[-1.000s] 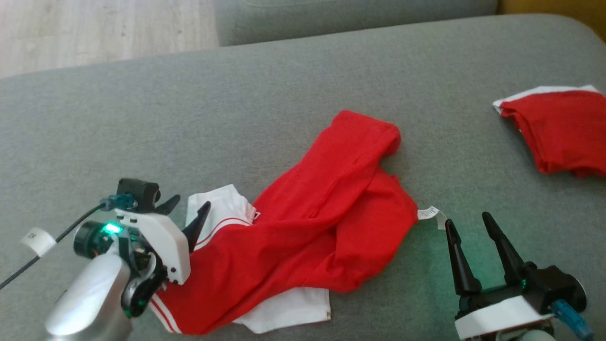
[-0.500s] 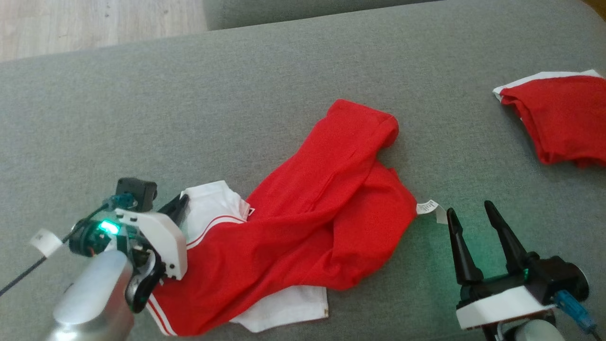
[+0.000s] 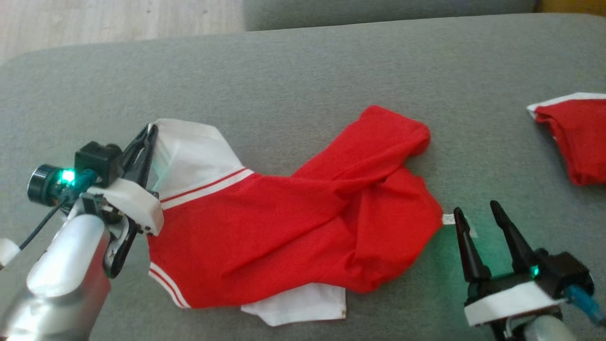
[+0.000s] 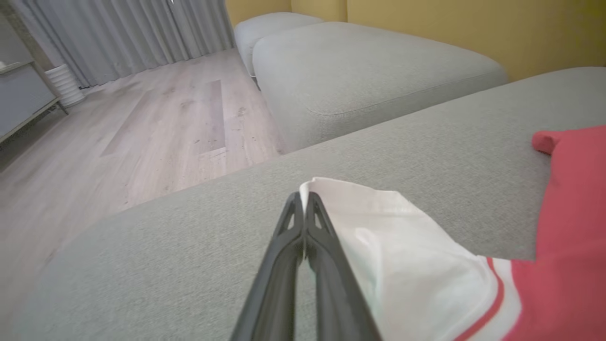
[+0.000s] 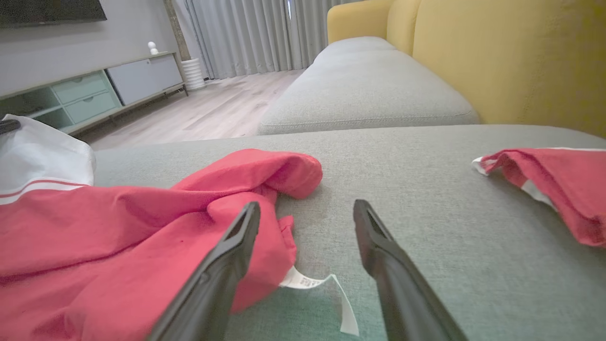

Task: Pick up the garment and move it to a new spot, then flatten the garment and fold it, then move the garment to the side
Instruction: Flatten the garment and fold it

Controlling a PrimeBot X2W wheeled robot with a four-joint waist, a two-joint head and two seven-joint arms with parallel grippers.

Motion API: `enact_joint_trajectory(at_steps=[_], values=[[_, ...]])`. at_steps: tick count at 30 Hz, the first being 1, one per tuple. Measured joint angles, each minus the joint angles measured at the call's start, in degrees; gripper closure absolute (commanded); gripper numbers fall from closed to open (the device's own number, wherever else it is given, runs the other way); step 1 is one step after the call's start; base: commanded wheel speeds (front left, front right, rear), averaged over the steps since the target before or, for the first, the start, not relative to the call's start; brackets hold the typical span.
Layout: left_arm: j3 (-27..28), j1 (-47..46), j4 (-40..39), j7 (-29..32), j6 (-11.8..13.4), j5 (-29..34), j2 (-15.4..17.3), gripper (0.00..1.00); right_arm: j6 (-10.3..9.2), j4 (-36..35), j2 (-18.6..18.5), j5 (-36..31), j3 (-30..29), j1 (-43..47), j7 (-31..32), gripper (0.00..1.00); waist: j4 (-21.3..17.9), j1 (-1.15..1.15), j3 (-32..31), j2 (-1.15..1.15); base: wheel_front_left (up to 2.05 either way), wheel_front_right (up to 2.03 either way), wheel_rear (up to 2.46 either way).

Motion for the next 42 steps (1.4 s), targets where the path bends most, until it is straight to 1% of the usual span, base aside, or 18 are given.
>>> enact_joint_trajectory(at_steps=[3, 6, 8, 10, 14, 16, 18, 21, 27, 28, 29, 30, 31, 33, 34, 38, 42], values=[[0.5, -0.1, -0.5, -1.3, 0.6, 0.2, 0.2, 1.0, 0.0, 2.6, -2.1, 4.9, 1.8, -2.4, 0.0, 0.0, 1.4, 0.0, 0.4, 0.0, 0.0, 0.0, 0.0], [0.7, -0.2, -1.2, -2.4, 1.4, 0.7, 0.4, 1.0, 0.0, 6.8, -6.6, 11.4, 6.1, -8.1, 0.3, 0.0, 2.5, 0.0, 1.1, 0.0, 0.0, 0.0, 0.0], [0.8, -0.7, -1.6, -2.4, 1.6, 0.9, 0.6, 1.0, 0.0, 8.8, -9.9, 18.1, 9.3, -12.7, 3.0, 0.0, 3.0, 0.0, 1.8, 0.0, 0.0, 0.0, 0.0], [0.7, -1.4, -2.3, -2.4, 1.6, 0.9, 0.6, 1.0, 0.0, 9.6, -12.8, 26.4, 11.7, -17.2, 6.7, 0.0, 3.6, 0.01, 2.7, 0.0, 0.0, 0.0, 0.0], [0.5, -3.0, -3.7, -2.4, 1.6, 1.0, 0.1, 1.0, 0.0, 10.7, -18.7, 41.4, 14.4, -24.8, 13.8, 0.0, 5.3, 0.01, 4.5, 0.0, 0.0, 0.0, 0.0], [0.1, -3.5, -4.3, -2.4, 1.6, 1.0, -0.3, 1.0, 0.0, 11.5, -21.2, 46.7, 15.6, -26.9, 16.6, 0.0, 6.2, 0.01, 5.6, 0.0, 0.0, 0.0, 0.0], [-0.5, -4.1, -4.7, -2.5, 1.6, 1.1, -0.8, 1.0, 0.0, 12.9, -23.3, 49.7, 17.0, -28.1, 18.3, 0.0, 7.2, 0.01, 6.5, 0.0, 0.0, 0.0, 0.0], [-0.9, -4.7, -5.1, -2.7, 1.6, 1.6, -1.5, 1.0, 0.0, 14.8, -25.6, 50.9, 19.9, -29.5, 18.8, 0.0, 8.8, 0.01, 7.8, 0.0, 0.0, 0.0, 0.0], [-1.3, -5.3, -5.1, -3.2, 1.6, 1.6, -1.9, 1.0, 0.0, 15.9, -26.5, 53.8, 27.1, -31.1, 20.8, 0.0, 10.8, 0.01, 8.9, 0.0, 0.0, 0.0, 0.0], [-1.3, -5.5, -5.1, -3.2, 1.6, 1.6, -1.9, 1.0, 0.0, 15.7, -26.7, 54.4, 27.9, -31.3, 20.8, 0.05, 10.9, 0.01, 8.9, 0.0, 0.0, 0.0, 0.0], [-1.4, -5.5, -5.1, -3.2, 1.6, 1.6, -1.9, 1.0, 0.0, 15.4, -27.2, 54.9, 28.7, -31.5, 20.8, 0.45, 11.0, 0.01, 8.9, 0.0, 0.0, 0.0, 0.0], [-1.4, -5.5, -5.1, -3.2, 1.6, 1.6, -1.9, 1.0, 0.0, 15.1, -27.7, 55.4, 29.4, -31.5, 20.6, 0.62, 11.0, 0.0, 8.8, 0.0, 0.0, 0.0, 0.0], [-1.4, -5.5, -5.1, -3.2, 1.6, 1.6, -1.9, 1.0, 0.0, 15.1, -28.2, 55.5, 30.1, -31.5, 20.1, 0.75, 10.9, 0.0, 8.7, 0.0, 0.0, 0.0, 0.0], [-1.4, -5.5, -5.0, -3.5, 1.7, 1.6, -1.9, 1.0, 0.0, 15.1, -29.1, 55.5, 31.7, -31.5, 19.1, 0.83, 10.8, 0.01, 8.4, 0.0, 0.0, 0.0, 0.0], [-1.4, -5.5, -4.9, -3.6, 1.7, 1.6, -1.8, 1.0, 0.0, 14.9, -29.4, 55.5, 32.5, -31.5, 18.5, 1.0, 10.7, 0.01, 8.2, 0.0, 0.0, 0.0, 0.0], [-1.4, -5.4, -4.7, -3.6, 2.1, 1.6, -1.7, 1.0, 0.0, 14.4, -30.2, 56.7, 35.4, -32.1, 16.9, 1.0, 10.1, 0.0, 7.3, 0.0, 0.0, 0.0, 0.0], [-1.5, -5.4, -4.5, -4.9, 2.3, 1.6, -1.2, 1.0, 0.0, 13.3, -31.6, 58.6, 37.7, -34.1, 13.4, 1.0, 9.2, 0.0, 5.9, 0.0, 0.0, 0.0, 0.0]])
